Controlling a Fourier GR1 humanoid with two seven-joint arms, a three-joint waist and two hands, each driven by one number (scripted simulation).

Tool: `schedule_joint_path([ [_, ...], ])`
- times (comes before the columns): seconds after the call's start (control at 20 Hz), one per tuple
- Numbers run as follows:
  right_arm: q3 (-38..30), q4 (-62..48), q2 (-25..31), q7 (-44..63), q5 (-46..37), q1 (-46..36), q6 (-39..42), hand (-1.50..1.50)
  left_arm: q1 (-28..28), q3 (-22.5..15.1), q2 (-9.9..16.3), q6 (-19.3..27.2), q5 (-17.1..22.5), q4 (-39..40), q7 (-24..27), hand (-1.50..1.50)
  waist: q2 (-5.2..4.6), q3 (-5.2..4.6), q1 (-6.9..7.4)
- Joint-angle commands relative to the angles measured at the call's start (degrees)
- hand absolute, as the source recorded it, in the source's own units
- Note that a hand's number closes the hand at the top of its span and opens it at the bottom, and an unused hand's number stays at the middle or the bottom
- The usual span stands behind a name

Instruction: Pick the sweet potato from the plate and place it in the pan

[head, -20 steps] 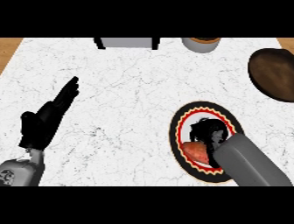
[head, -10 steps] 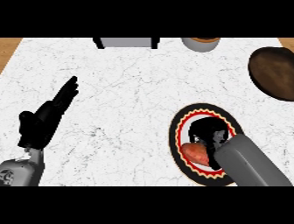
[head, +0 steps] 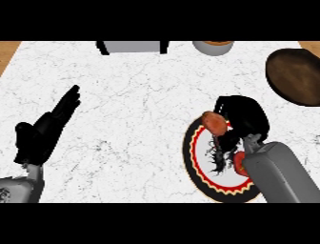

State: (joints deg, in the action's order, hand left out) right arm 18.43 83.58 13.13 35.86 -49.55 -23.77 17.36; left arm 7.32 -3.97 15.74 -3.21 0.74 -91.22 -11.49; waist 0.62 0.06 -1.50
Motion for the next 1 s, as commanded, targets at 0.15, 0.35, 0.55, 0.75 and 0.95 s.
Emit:
schedule_joint_path([
  [0.15, -1.1, 10.3, 2.8, 1.4, -12.9, 1.2, -18.6, 1.50, -0.1, -0.9, -0.9, -0.1, -0.3, -1.0, -0.6, 0.00, -0.32, -0.04, 0.61],
  [0.35, -3.3, 15.1, 1.9, 2.0, -13.5, 5.8, -21.9, 1.50, 0.0, -1.0, -1.2, -0.8, -0.2, -3.1, -2.7, 0.00, -0.46, -0.04, 1.12],
  [0.55, -8.1, 13.7, 0.9, 0.2, -12.1, 7.2, -25.6, 1.50, 1.3, 0.1, -1.7, -1.4, -0.4, -1.9, -2.7, 0.00, -0.60, -0.05, 1.36],
  [0.75, -16.2, 4.3, 0.1, -5.4, -5.9, 1.7, -33.0, 1.50, 2.7, -1.4, -3.7, 1.1, -4.0, 1.6, -1.1, 0.00, -0.94, -0.01, 1.69],
  [0.95, -22.6, -2.0, 2.6, -14.1, 1.4, 1.2, -36.3, 1.50, 2.1, 2.0, -0.5, -3.3, 0.2, -2.3, -3.7, 0.00, -0.78, -0.01, 1.85],
])
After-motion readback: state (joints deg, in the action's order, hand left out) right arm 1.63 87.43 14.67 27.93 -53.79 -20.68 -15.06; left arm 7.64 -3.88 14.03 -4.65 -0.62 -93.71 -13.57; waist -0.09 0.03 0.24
